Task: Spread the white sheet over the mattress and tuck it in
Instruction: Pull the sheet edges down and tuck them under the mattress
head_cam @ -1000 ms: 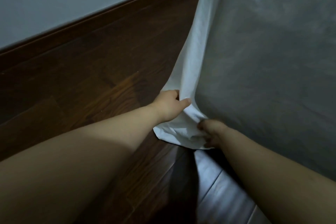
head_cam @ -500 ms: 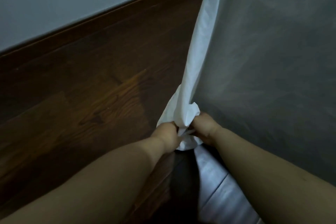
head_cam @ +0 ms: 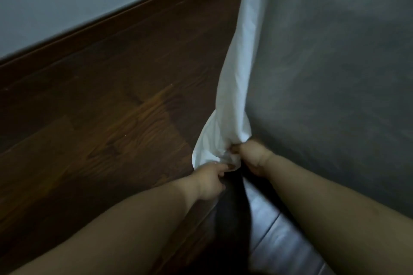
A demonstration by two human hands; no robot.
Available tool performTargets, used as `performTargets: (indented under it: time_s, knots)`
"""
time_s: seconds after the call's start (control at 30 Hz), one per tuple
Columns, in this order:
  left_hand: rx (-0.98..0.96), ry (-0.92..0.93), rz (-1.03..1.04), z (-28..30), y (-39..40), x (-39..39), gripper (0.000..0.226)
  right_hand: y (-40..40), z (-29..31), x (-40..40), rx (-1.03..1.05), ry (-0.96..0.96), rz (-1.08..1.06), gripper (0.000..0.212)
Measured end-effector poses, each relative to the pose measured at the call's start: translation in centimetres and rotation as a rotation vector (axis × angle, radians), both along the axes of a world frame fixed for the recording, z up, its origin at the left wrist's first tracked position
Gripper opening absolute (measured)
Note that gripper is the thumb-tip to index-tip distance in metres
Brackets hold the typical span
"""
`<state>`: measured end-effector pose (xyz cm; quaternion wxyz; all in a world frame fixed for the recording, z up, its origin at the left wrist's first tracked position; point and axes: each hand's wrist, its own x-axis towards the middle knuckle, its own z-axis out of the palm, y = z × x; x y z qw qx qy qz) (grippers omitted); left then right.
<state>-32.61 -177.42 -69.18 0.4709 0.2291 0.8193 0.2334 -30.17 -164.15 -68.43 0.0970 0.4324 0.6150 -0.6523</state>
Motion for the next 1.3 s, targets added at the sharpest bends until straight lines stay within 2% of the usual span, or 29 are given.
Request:
performTargets:
  time_s: [0.07,0.13,0.17,0.23,0.37,0.4,0.47,0.57,0.63,0.7,0.73,0.77,0.83,0.9,0.93,1.0,1.03,1.17,1.23,1.3]
  knots:
    - [0.004,0.032,0.296,0.1,-0.6,-1.8,0.025,0.3,0.1,-0.4,0.202,-0.035,0.064,0.041]
    - [-0.043,0.117,0.418,0.2,-0.8,-3.3,0.022,0.9,-0.1,0.0,0.289,-0.084,0.084,0.042]
    - [-0.065,0.087,0.431,0.2,-0.9,-3.5,0.030,1.3,-0.2,0.3,0.277,-0.098,0.086,0.039]
    - [-0.032,-0.111,0.496,0.2,-0.3,-3.2,0.041,1.4,0.1,1.0,0.191,-0.091,0.033,0.030]
    - [0.045,-0.334,0.594,-0.4,2.3,-1.3,0.029,0.6,-0.3,2.4,-0.048,-0.054,-0.093,0.014]
    - [0.071,-0.391,0.621,-0.6,3.2,-0.9,0.034,0.4,-0.4,2.7,-0.092,-0.064,-0.112,0.015]
    - [0.091,-0.505,0.605,-0.8,4.5,0.1,0.040,0.5,-0.3,2.9,-0.091,-0.086,-0.127,0.021]
    - [0.014,-0.566,0.408,-0.7,5.0,2.0,0.024,2.8,0.4,3.1,0.181,-0.186,-0.053,0.016]
    - [-0.055,-0.540,0.331,-0.1,4.6,2.2,0.019,4.6,0.1,3.5,0.327,-0.260,-0.036,0.031]
    - [-0.064,-0.443,0.390,0.4,4.2,0.9,0.013,5.1,-0.1,3.8,0.369,-0.313,0.014,0.038]
    - [-0.033,-0.421,0.482,0.7,4.0,0.0,0.005,4.9,-0.5,3.7,0.378,-0.333,0.005,0.040]
    - [0.020,-0.441,0.589,1.0,3.9,-0.9,0.014,4.9,-1.4,3.6,0.401,-0.365,-0.011,0.043]
    - [0.108,-0.571,0.717,1.5,3.7,-2.3,0.049,4.1,-2.8,3.5,0.404,-0.488,-0.029,0.053]
    - [0.122,-0.678,0.716,2.1,4.0,-2.3,0.063,3.2,-3.7,3.9,0.345,-0.520,-0.124,0.061]
    - [0.111,-0.705,0.718,2.1,4.2,-2.0,0.063,2.7,-3.8,4.1,0.240,-0.470,-0.221,0.058]
    - [0.106,-0.755,0.734,2.3,4.9,-1.1,0.057,2.1,-3.8,4.4,0.012,-0.297,-0.368,0.029]
    - [0.112,-0.767,0.746,2.3,5.3,-0.6,0.053,2.2,-3.7,4.6,-0.036,-0.233,-0.389,0.018]
    - [0.168,-0.834,0.841,2.2,6.8,-0.1,0.052,3.8,-2.6,4.6,0.238,-0.165,-0.333,0.024]
    - [0.212,-0.854,0.895,2.1,7.3,0.0,0.048,4.8,-1.7,5.6,0.326,-0.221,-0.292,0.028]
    - [0.242,-0.854,0.892,1.8,7.7,0.3,0.034,5.7,-1.8,6.8,0.439,-0.301,-0.294,0.037]
